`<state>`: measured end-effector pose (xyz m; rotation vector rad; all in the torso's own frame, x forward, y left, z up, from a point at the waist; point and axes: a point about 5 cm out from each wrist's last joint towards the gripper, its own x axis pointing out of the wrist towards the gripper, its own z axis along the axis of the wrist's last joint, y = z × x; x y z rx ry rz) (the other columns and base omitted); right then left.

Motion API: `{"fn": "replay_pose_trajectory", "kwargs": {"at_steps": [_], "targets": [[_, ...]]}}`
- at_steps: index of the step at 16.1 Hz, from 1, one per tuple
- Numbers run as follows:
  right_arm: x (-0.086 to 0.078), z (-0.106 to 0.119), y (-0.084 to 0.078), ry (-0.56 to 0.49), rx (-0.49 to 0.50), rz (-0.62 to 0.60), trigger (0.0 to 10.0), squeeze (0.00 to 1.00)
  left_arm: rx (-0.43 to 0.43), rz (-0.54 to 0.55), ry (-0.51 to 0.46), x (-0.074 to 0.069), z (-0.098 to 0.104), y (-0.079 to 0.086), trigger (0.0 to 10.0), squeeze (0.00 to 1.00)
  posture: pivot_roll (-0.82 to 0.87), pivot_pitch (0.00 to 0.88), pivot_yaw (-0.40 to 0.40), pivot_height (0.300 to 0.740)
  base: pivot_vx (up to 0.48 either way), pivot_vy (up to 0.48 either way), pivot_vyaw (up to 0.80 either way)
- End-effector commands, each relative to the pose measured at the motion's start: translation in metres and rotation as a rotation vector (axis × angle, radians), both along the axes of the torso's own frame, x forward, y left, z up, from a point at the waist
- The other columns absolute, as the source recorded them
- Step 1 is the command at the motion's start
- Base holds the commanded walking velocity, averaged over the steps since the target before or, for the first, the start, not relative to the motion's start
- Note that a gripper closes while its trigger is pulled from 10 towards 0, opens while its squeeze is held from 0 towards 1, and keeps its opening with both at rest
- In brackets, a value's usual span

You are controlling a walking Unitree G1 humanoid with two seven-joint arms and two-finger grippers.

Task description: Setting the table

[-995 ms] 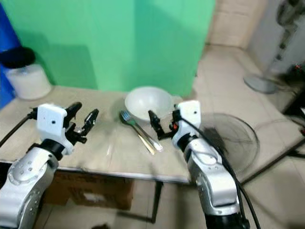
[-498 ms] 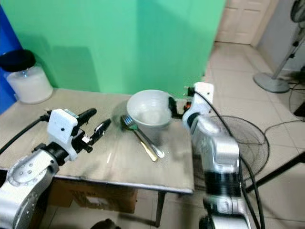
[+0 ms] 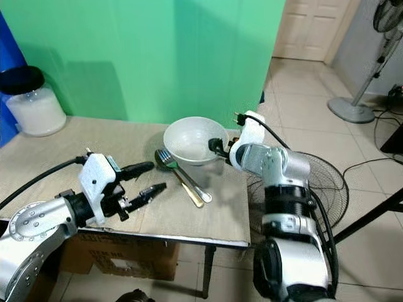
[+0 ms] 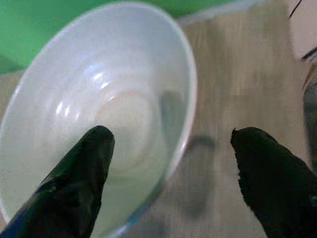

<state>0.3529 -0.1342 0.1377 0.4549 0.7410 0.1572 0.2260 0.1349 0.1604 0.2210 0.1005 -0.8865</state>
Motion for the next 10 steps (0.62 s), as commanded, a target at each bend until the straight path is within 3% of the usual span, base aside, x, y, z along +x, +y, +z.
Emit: {"fn": "replay_pose_trajectory", "kwargs": {"at_steps": [1,5,10], "targets": [[0.002,0.002,0.001,0.012,0.027,-0.008,0.0,0.0,-0.004,-0.024,-0.002,-0.001,0.003,-0.003,10.0,0.0,0.2,0.0,-0.022,0.727,0.0,0.0,0.0],[-0.002,-0.007,0.009,0.114,0.156,-0.012,0.0,0.0,0.004,-0.028,0.009,-0.001,0.002,-0.002,10.0,0.0,0.2,0.0,-0.023,0.727,0.0,0.0,0.0],[-0.002,-0.008,0.013,0.151,0.207,-0.025,0.0,0.0,0.01,-0.028,0.01,-0.001,0.001,-0.001,10.0,0.0,0.2,0.0,-0.026,0.727,0.0,0.0,0.0]]}}
